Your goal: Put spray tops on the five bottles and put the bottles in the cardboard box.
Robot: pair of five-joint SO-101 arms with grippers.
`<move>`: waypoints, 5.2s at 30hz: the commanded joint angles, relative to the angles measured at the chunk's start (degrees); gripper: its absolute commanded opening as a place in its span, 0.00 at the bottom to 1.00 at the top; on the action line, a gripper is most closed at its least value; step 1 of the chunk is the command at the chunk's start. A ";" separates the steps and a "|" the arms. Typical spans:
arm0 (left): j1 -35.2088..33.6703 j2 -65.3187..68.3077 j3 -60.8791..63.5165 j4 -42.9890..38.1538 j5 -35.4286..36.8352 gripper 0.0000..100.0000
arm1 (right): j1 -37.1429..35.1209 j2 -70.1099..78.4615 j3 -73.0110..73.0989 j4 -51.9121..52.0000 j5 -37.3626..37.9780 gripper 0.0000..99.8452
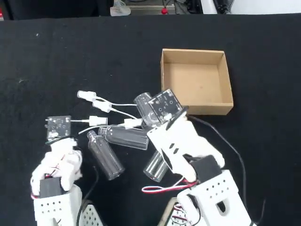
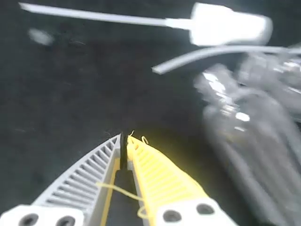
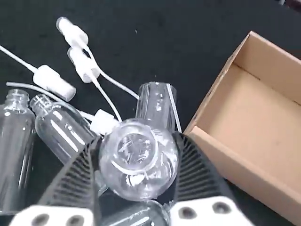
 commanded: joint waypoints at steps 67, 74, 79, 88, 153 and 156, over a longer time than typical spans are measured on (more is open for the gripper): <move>7.43 119.91 -94.64 -16.18 43.16 0.24 | 0.88 -2.95 1.01 -2.11 0.18 0.01; 8.57 128.70 -99.12 -16.09 48.18 0.24 | 0.88 -2.95 1.01 -2.11 0.18 0.01; 8.57 133.01 -102.20 -16.09 47.91 0.24 | 0.88 -2.95 1.01 -2.11 0.18 0.01; 8.84 133.89 -103.52 -16.26 48.18 0.05 | 0.97 -2.95 1.01 -2.11 0.18 0.01; 36.18 91.78 -152.57 28.92 28.48 0.03 | -2.90 -24.31 8.92 -3.34 -5.54 0.01; 37.14 91.69 -153.10 29.98 28.75 0.03 | -2.90 -24.31 8.84 -3.34 -5.54 0.01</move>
